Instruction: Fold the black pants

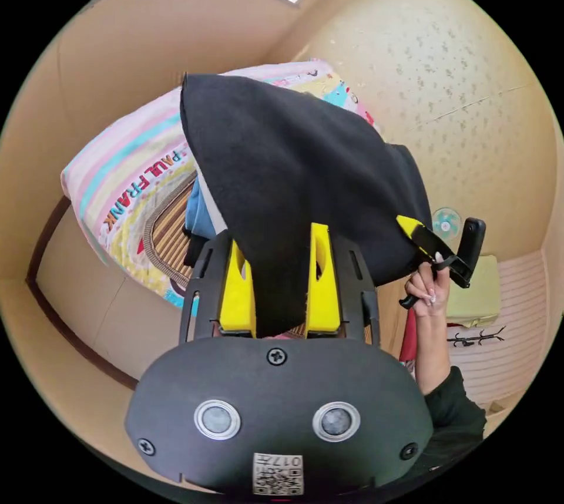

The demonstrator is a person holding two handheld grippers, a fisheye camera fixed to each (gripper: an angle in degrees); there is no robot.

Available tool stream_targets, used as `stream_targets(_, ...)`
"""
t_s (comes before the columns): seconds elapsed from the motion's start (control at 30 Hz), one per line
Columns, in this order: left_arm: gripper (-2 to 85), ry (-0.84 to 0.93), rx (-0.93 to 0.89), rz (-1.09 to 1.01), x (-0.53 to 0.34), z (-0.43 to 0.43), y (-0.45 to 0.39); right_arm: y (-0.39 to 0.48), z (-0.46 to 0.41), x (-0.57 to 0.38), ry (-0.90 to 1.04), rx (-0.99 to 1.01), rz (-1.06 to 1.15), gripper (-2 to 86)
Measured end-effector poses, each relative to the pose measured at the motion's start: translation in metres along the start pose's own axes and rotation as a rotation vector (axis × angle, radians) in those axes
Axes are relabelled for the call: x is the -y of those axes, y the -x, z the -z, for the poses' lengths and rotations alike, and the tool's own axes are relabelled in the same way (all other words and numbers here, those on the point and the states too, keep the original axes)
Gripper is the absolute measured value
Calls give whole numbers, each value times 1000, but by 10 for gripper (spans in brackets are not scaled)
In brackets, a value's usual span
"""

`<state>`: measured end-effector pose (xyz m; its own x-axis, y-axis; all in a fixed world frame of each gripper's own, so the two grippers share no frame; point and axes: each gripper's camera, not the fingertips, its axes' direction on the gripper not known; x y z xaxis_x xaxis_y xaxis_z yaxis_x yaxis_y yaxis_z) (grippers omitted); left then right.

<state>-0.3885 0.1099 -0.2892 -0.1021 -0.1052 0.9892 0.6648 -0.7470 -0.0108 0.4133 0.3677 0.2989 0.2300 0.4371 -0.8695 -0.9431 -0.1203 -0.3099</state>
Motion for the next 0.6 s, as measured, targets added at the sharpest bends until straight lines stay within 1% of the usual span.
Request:
stream_targets(0.03,138,-81,-33,-25,-18,11,5,3,17,-29,-67,6,36,104)
stream_targets(0.07,140,-115,-38,-27,-28,16,6,5,28,-46,-96,6,56,102)
stream_targets(0.13,138,-212,22,-40,-72,33,4,2,68,-126,-163,-20,115,88)
stream_targets(0.17,137,-243,49,-39,-85,37,2,-3,77,-147,-168,-36,112,88)
stream_targets(0.23,132,-404,119,-31,-151,51,-13,-39,110,-228,-107,-118,-4,91)
stream_targets(0.27,131,-445,127,-28,-169,53,-18,-51,119,-248,-82,-140,-60,91)
stream_targets(0.3,110,-514,119,-42,-204,52,-30,-76,140,-290,-52,-188,-184,93)
stream_targets(0.33,91,-542,88,-66,-232,43,-43,-97,166,-333,-55,-249,-299,93)
stream_targets(0.37,82,-533,66,-68,-244,35,-49,-107,181,-355,-69,-282,-372,93)
stream_targets(0.4,75,-460,-1,-35,-260,14,-59,-123,214,-397,-113,-330,-518,94)
stream_targets(0.43,79,-333,-94,-11,-267,-14,-73,-134,253,-437,-174,-365,-638,95)
stream_targets(0.47,78,-263,-147,-31,-269,-30,-84,-137,273,-456,-212,-389,-689,96)
stream_targets(0.5,76,-130,-235,-125,-272,-61,-112,-139,315,-490,-304,-455,-788,97)
stream_targets(0.53,66,-1,-266,-239,-277,-91,-147,-138,356,-519,-399,-521,-869,99)
stream_targets(0.57,61,54,-261,-290,-281,-104,-165,-136,376,-532,-445,-551,-900,101)
stream_targets(0.6,53,122,-243,-387,-293,-122,-199,-132,414,-555,-536,-616,-947,104)
